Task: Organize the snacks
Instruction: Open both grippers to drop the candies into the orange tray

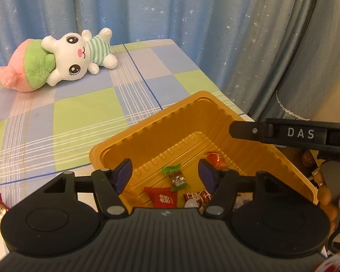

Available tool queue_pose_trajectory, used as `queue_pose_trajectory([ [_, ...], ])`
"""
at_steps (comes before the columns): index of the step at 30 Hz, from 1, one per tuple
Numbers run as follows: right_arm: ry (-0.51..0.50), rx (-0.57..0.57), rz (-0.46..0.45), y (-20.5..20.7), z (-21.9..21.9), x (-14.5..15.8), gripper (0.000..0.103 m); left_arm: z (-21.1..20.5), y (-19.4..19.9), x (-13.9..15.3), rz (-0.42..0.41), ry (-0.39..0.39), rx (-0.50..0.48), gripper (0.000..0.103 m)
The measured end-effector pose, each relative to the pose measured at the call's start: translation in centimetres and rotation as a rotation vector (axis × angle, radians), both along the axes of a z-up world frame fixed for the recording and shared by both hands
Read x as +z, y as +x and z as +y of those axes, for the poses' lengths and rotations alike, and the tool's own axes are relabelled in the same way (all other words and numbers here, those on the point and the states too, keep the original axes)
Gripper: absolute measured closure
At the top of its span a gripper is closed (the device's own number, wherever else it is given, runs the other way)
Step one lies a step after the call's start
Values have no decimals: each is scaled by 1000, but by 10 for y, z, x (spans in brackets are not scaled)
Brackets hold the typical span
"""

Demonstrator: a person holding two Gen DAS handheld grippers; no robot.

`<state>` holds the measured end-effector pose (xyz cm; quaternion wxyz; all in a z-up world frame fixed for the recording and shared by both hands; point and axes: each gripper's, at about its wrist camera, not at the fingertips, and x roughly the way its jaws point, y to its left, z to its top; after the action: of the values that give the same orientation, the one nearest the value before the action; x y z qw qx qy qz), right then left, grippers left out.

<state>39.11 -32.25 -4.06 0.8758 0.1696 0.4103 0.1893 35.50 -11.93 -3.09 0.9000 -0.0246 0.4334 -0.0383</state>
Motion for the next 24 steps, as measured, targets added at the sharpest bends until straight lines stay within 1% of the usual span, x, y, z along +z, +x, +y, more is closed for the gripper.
queue_pose_trajectory([
  [1, 5, -8, 6, -2, -2, -1, 36, 0, -2, 0, 0, -1, 2, 41],
  [5, 15, -22, 14, -15, -11, 0, 35, 0, -11, 4, -4, -6, 12, 35],
  [11, 27, -39, 12, -35, -20, 7, 33, -2, -27, 14, -27, -13, 11, 31],
  [16, 22, -40, -5, -52, -25, 17, 22, -2, -42, 22, -40, -20, 13, 28],
  [18, 24, -44, -3, -59, -26, 19, 19, 0, -49, 26, -43, -23, 17, 25],
  [21, 29, -48, 5, -70, -25, 22, 16, 3, -60, 31, -49, -17, 27, 24],
  [24, 27, -40, 11, -81, -21, 24, 14, 9, -71, 36, -51, -18, 39, 24],
])
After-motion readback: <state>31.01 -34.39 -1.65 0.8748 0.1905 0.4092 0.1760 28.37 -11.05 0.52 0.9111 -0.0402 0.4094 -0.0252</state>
